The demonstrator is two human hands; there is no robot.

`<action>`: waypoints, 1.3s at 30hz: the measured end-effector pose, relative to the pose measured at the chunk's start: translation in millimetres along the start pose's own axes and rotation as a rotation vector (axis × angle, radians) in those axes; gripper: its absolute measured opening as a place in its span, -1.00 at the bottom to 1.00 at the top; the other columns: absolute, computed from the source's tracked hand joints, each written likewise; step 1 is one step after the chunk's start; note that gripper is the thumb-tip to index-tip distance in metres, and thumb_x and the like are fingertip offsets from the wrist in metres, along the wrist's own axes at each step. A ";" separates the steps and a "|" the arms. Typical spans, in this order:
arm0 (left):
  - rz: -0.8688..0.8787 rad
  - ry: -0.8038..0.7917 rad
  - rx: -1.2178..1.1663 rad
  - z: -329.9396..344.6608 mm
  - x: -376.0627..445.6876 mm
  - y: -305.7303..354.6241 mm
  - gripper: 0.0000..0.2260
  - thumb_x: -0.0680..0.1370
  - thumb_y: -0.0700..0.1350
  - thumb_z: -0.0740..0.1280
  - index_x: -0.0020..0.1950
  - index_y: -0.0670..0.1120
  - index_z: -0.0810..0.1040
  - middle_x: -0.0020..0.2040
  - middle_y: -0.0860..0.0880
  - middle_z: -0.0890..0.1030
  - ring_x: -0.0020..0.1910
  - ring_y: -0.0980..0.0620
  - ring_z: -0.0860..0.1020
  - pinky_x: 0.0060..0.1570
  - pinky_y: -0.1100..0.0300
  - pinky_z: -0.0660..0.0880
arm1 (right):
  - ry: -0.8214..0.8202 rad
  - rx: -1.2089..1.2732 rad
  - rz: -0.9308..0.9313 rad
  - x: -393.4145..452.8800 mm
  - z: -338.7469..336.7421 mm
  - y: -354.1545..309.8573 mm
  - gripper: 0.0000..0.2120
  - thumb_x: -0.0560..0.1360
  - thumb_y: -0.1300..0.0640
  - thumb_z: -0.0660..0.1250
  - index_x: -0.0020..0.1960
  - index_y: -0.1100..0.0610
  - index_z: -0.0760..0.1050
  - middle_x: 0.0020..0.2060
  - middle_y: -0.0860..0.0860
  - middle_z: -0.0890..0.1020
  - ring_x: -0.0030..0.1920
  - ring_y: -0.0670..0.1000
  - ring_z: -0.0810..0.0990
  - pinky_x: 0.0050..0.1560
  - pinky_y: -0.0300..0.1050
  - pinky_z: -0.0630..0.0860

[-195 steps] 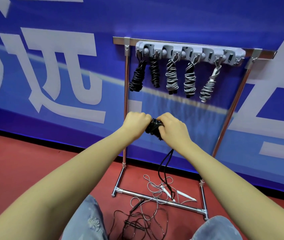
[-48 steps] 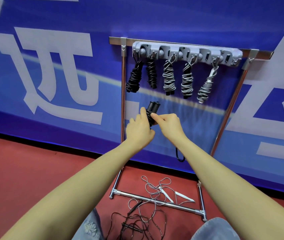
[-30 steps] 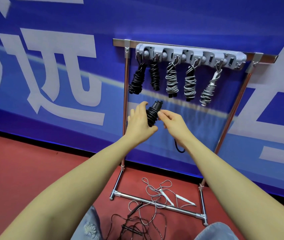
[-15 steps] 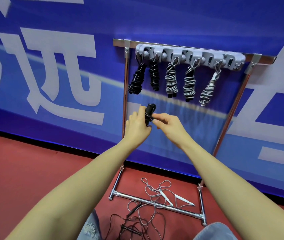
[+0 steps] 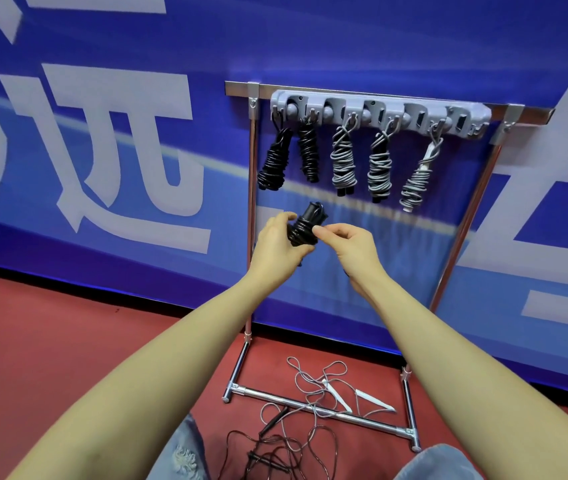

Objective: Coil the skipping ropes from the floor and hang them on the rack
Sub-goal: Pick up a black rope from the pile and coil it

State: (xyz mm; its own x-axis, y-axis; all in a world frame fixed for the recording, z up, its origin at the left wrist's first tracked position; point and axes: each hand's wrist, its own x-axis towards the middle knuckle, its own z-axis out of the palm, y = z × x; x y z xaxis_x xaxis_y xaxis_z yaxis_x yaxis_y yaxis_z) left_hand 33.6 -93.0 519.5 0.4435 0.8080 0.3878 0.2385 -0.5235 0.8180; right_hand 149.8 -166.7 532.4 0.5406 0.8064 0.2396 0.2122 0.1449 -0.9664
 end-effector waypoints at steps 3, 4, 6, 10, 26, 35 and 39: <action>0.075 0.033 0.122 5.6 -3.8 -4.0 -0.46 0.49 -0.06 0.36 0.44 0.01 0.26 0.24 -0.02 0.50 0.06 -0.09 0.57 0.00 -0.06 0.54 | -0.001 -0.001 -0.005 2.4 0.5 -1.8 -0.89 0.48 0.14 0.41 -0.16 0.17 0.54 -0.36 -0.08 0.56 -0.41 -0.30 0.48 -0.33 -0.49 0.36; 0.109 0.028 0.185 6.9 -5.1 -3.1 -0.46 0.53 -0.07 0.32 0.48 -0.01 0.21 0.28 -0.04 0.47 0.14 -0.08 0.52 0.04 -0.03 0.51 | -0.002 0.002 -0.009 2.7 1.0 -4.0 -0.88 0.49 0.15 0.41 -0.15 0.18 0.52 -0.36 -0.08 0.56 -0.42 -0.30 0.48 -0.33 -0.49 0.36; 0.185 0.032 0.321 9.0 -6.1 -0.5 -0.46 0.57 -0.12 0.25 0.51 -0.11 0.14 0.27 -0.11 0.41 0.20 -0.10 0.43 -0.01 -0.01 0.48 | 0.013 0.017 -0.021 3.3 1.8 -7.1 -0.89 0.49 0.18 0.41 -0.15 0.21 0.52 -0.38 -0.06 0.55 -0.44 -0.29 0.48 -0.35 -0.48 0.36; 0.204 0.028 0.554 9.4 -3.7 6.7 -0.40 0.48 -0.10 0.31 0.46 -0.16 0.16 0.19 -0.13 0.38 0.08 -0.14 0.42 -0.16 0.03 0.46 | 0.049 0.023 -0.029 0.9 2.8 -3.9 -0.83 0.46 0.17 0.44 -0.11 0.30 0.57 -0.34 0.00 0.59 -0.40 -0.27 0.51 -0.33 -0.47 0.39; 0.083 0.062 0.259 8.4 -1.5 8.8 -0.45 0.37 -0.16 0.40 0.28 -0.07 0.24 0.12 -0.05 0.33 0.04 -0.14 0.36 -0.09 -0.10 0.50 | 0.054 0.008 0.002 1.7 -10.1 5.6 -0.82 0.44 0.10 0.45 -0.12 0.23 0.62 -0.28 -0.02 0.61 -0.29 -0.17 0.52 -0.30 -0.44 0.39; -0.009 -0.064 -0.063 10.9 -9.7 1.5 -0.59 0.48 -0.14 0.37 0.28 -0.03 0.32 0.00 -0.02 0.57 -0.22 -0.07 0.62 -0.18 -0.08 0.58 | -0.131 0.112 -0.001 1.3 -21.7 7.0 -0.89 0.48 0.27 0.37 -0.02 0.16 0.62 0.00 0.03 0.69 0.11 -0.06 0.62 0.16 -0.26 0.42; 0.011 -0.091 0.004 16.2 -15.5 -8.5 -0.57 0.47 -0.01 0.26 0.32 0.14 0.29 -0.11 -0.02 0.52 -0.06 -0.22 0.53 -0.13 -0.16 0.56 | -0.085 0.076 -0.002 -2.9 -20.9 12.8 -0.86 0.47 0.27 0.39 0.02 0.20 0.64 -0.04 0.03 0.70 0.05 -0.09 0.64 0.02 -0.34 0.45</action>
State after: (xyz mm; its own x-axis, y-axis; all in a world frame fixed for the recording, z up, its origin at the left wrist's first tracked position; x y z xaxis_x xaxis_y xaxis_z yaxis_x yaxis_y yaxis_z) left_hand 38.7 -105.5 499.7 0.5230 0.7744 0.3561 0.2368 -0.5333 0.8121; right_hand 168.0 -179.3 521.3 0.4684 0.8514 0.2362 0.1491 0.1873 -0.9709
